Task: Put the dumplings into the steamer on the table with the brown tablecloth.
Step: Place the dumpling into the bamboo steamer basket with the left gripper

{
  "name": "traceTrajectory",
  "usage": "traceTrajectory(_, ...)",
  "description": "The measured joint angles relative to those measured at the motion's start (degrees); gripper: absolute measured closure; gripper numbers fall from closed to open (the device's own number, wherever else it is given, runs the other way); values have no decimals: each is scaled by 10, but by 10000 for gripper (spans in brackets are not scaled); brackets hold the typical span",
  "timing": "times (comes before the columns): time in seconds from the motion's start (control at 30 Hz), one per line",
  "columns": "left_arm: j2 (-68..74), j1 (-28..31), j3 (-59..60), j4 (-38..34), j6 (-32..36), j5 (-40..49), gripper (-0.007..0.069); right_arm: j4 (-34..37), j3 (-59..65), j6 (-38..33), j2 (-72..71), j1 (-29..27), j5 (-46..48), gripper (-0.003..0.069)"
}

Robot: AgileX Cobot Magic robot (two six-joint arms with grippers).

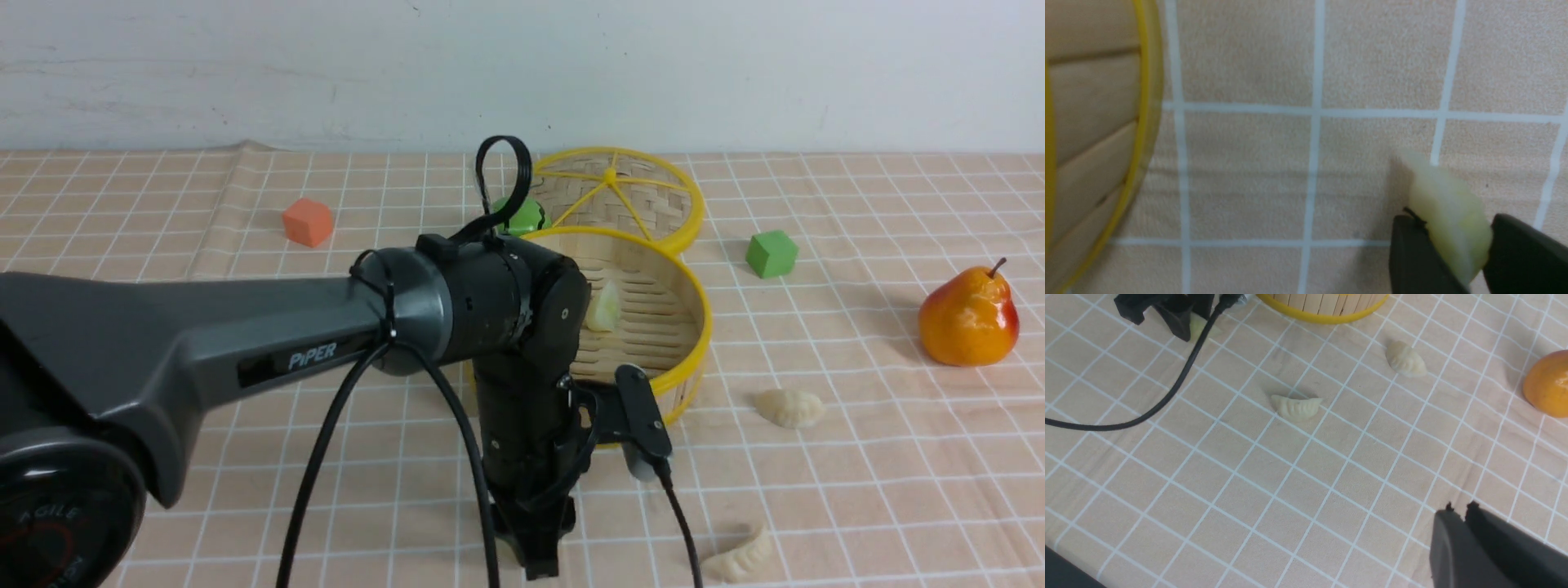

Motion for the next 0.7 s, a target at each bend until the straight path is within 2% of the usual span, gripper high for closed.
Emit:
traceTrajectory(0.03,0,0,-15,5,-51,16,458,0,0,0,0,0,-1,606)
traceTrajectory(0.07,0,0,-18,7,-58,19,457,0,0,0,0,0,-1,606)
traceTrajectory(0.1,0,0,-51,12,-114,44,448,0,0,0,0,0,-1,606)
traceTrajectory(0.27,-1,2,-187,18,-252,97,445,1,0,0,0,0,-5,606)
traceTrajectory(0.5,29,48,-354,43,-462,55,445,20,0,26,6,0,-5,603)
traceTrajectory(0.6,84,81,-393,50,-508,45,445,23,0,54,21,0,-4,601)
traceTrajectory(0.7,134,102,-404,52,-522,42,445,24,0,76,39,0,2,600)
